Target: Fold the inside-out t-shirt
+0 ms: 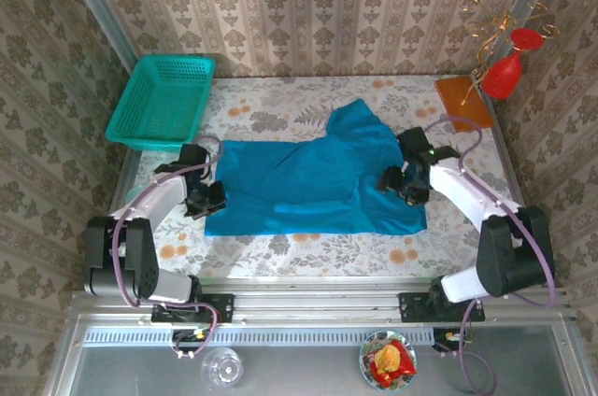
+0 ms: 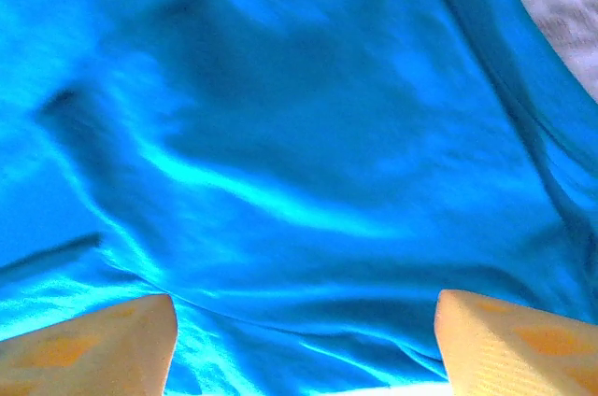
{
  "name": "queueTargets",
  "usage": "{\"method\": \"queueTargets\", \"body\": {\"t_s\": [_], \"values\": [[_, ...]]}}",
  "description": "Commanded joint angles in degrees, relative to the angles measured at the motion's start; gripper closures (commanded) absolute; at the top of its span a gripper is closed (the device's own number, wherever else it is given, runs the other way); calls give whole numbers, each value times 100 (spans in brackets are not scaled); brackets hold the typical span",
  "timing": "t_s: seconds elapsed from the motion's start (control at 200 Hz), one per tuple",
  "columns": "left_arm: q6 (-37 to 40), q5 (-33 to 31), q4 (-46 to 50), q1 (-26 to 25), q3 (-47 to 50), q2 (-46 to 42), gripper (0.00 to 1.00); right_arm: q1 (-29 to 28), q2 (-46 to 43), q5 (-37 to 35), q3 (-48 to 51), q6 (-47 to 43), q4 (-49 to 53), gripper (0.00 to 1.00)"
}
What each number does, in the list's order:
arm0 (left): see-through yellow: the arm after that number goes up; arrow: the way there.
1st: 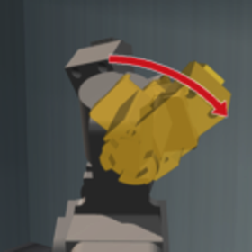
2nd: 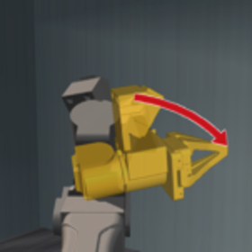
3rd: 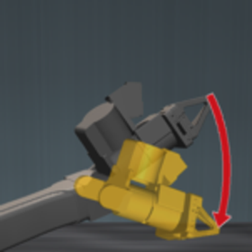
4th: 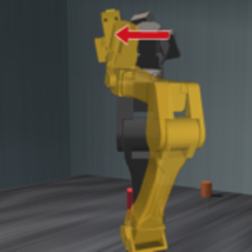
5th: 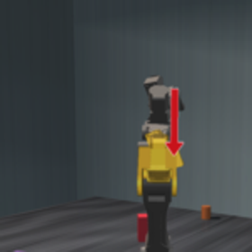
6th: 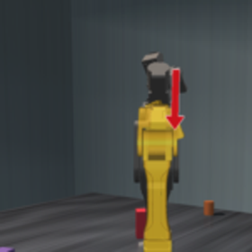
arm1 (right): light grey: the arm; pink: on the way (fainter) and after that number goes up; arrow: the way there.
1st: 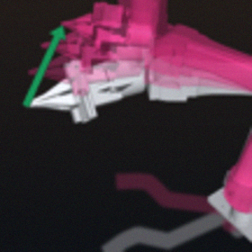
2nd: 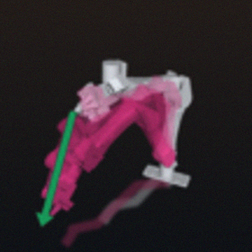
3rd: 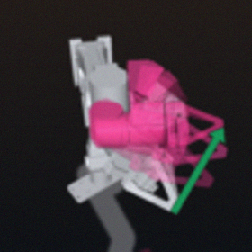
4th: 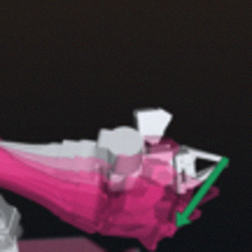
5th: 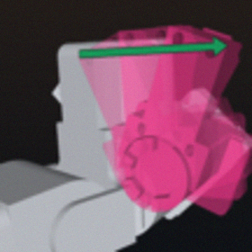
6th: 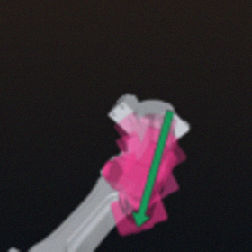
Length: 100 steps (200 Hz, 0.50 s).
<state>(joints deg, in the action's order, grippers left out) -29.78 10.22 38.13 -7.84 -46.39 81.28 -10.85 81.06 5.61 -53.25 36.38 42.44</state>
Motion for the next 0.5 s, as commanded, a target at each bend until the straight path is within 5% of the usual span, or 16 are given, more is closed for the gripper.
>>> {"method": "queueTargets", "body": {"t_s": [0.0, 0.29, 0.495], "values": [[-67, 90, -138, 46, 92, 218, 96, 300, -556, 584, 559, 127, -134, 12], [-234, 152, -380, 543, 710, 166, 94, 1714, -820, 1025, 1834, 719, -864, 9], [-381, 133, -322, 643, 931, -296, 93, 1955, -1083, 433, 1801, 1046, -374, 10]]}}
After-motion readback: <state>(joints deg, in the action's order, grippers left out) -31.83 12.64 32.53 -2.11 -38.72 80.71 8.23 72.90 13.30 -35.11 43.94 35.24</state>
